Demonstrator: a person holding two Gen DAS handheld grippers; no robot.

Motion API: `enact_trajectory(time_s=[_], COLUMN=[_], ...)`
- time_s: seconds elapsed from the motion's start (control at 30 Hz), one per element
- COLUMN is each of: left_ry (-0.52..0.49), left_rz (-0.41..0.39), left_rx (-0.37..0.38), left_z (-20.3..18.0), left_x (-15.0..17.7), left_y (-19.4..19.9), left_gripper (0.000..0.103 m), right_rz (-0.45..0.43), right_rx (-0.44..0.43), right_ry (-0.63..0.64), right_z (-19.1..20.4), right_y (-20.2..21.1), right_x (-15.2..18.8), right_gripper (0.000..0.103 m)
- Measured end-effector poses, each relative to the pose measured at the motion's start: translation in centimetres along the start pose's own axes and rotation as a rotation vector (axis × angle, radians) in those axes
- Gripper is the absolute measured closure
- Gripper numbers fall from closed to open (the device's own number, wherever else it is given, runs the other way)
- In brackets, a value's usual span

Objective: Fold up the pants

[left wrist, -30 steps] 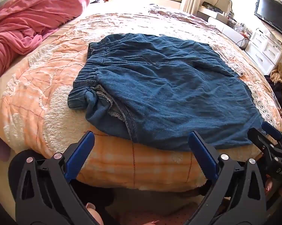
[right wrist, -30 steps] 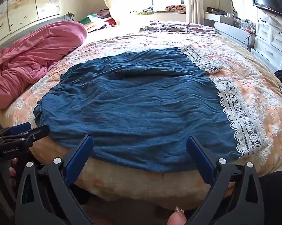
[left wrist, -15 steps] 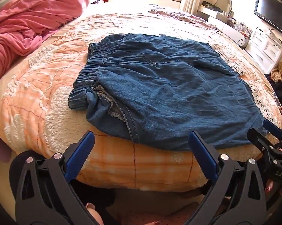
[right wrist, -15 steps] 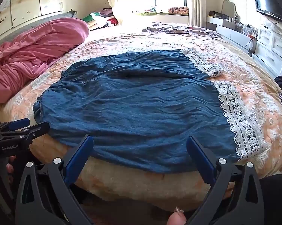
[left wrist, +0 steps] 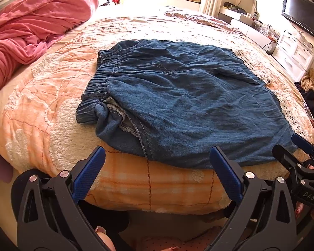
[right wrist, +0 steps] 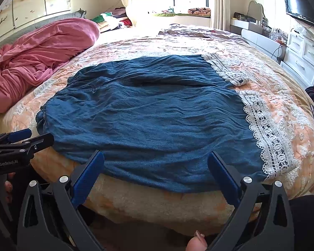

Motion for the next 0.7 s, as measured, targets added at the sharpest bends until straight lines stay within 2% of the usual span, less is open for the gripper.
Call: enact_trajectory(time_s=[0.7], left_ry=[-0.007], left_rz=[-0.003], left_rx=[0.014], left_z=[-0.49], left_x=[0.01], left_y=[0.24], left_gripper=[0.009], right_rz=[0.003], right_rx=[0.013], right_ry=[0.007], right_z=[-0.05], right_y=[-0.12], right_x=[0.14], right_gripper=[0.004])
Point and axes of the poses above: each gripper's, at about its wrist camera, not at the fingertips, and y roughly against the way its jaws point, z to its left, x to its underside, the point moved 7 cm from there along -y, roughly the way its jaws point, and after that the axes turned 1 degree about y, right-handed, at the moved point
